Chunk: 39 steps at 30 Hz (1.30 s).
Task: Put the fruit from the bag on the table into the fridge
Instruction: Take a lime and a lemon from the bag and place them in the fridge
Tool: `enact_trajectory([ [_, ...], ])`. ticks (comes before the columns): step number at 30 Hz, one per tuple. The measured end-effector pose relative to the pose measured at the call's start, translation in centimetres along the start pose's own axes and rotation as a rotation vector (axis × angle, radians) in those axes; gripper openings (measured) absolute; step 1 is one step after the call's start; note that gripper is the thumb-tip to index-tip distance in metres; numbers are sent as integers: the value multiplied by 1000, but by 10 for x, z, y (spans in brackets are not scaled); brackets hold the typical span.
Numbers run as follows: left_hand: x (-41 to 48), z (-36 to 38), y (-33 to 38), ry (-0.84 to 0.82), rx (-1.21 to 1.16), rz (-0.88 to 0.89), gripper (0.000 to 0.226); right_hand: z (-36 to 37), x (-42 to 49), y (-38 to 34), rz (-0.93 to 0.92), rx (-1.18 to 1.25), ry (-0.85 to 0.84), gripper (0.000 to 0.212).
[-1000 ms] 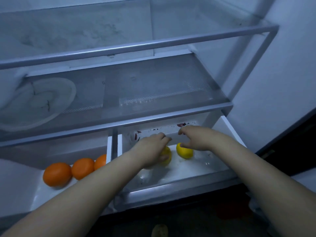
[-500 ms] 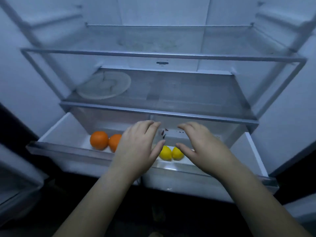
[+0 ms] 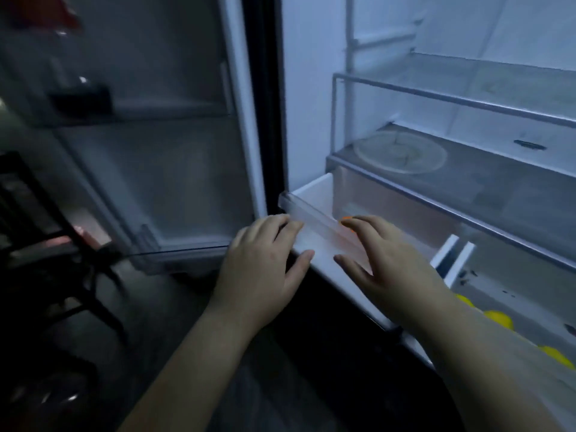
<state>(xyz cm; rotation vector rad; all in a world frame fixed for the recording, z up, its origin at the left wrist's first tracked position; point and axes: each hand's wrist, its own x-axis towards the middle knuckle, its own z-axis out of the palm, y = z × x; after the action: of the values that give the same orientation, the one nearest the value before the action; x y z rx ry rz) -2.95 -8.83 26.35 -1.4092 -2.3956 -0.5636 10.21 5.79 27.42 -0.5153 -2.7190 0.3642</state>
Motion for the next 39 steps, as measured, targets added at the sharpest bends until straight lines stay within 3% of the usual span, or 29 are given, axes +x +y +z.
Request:
enact_trajectory([
  [4,-36,-28,-54,25,47,-133,50,24,26,-61,-121,3,-49,53],
  [27,-279,-186,-383,230,304,-801,51,212,131,-491,-803,170,-324,60],
  [39,-376,-197,-468,237,341,-1117,51,304,139,-615,-1022,240,-494,52],
])
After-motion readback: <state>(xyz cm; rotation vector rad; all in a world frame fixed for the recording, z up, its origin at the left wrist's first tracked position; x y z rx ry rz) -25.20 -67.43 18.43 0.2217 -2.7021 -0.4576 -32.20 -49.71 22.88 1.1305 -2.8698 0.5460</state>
